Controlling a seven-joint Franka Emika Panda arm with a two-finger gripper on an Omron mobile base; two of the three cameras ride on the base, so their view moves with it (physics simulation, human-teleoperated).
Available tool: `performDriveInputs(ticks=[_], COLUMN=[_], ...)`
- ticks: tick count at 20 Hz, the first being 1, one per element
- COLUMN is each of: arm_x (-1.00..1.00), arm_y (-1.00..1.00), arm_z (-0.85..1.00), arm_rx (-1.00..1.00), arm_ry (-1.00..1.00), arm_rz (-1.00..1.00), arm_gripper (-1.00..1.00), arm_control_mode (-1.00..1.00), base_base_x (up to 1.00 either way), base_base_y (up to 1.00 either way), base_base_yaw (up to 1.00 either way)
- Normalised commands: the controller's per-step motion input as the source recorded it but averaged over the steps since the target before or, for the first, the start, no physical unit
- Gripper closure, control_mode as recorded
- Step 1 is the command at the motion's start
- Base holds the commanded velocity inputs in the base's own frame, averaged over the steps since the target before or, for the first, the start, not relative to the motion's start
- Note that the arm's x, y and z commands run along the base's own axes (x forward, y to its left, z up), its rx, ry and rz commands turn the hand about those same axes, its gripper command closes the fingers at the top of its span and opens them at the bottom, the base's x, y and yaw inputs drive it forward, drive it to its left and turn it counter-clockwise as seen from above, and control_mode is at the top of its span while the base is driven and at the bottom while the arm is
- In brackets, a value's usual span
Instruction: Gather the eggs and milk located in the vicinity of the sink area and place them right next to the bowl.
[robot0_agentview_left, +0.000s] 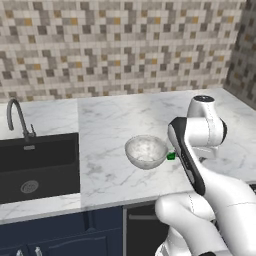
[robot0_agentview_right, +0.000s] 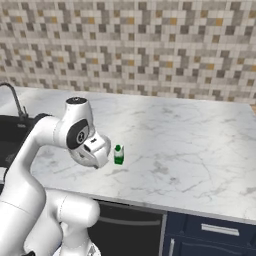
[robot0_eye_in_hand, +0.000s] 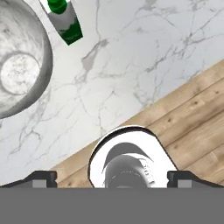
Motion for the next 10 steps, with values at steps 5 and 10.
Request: performDriveInputs(ticks=[5,10], arm_x=[0.00,0.00], arm_y=[0.00,0.00], arm_z=[0.00,0.00], arm_rx=[0.00,0.00], arm_ry=[0.00,0.00], arm_rz=[0.00,0.00], arm_gripper=[-1.00,-1.00], arm_control_mode=[1.00,1.00], base_base_x=[-0.70,-0.10], base_base_y=[1.00,1.00], base_base_yaw=[0.33,0.59])
